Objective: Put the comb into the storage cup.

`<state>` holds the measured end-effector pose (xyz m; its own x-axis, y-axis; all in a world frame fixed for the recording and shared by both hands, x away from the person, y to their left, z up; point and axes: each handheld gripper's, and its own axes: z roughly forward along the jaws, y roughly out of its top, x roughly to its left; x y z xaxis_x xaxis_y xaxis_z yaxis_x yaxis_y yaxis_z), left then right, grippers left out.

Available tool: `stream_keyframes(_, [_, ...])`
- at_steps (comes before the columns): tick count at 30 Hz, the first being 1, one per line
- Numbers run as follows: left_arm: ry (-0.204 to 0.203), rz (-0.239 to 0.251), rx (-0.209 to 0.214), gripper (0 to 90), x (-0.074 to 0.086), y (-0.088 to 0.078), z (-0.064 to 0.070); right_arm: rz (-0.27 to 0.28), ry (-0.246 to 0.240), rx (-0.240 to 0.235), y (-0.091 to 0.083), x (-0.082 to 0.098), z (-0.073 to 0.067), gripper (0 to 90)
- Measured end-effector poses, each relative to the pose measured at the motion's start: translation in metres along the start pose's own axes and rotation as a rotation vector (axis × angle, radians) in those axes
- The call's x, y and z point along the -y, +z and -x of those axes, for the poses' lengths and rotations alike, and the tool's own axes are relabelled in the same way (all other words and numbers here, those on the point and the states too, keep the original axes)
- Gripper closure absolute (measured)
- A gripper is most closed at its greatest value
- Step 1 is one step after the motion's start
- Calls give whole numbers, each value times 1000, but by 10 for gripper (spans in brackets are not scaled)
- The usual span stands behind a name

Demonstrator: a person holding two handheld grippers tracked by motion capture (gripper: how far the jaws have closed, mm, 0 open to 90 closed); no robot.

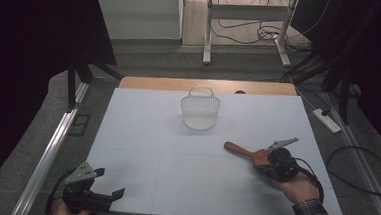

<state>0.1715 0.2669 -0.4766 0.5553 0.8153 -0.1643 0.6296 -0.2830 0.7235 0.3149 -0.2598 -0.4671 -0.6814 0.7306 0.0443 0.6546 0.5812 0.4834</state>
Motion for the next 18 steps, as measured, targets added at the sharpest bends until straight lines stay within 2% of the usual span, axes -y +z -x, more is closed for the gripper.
stream_keyframes(5, [1, -1, 2, 10, 0, 0, 0, -13, 6, 2, 1, 4, 1, 898])
stream_keyframes(10, [1, 0, 0, 10, 0, 0, 0, -49, 12, 6, 1, 11, 4, 898])
stream_keyframes(18, [2, -2, -1, 11, 0, 0, 0, -59, 42, -23, -5, 20, 14, 898])
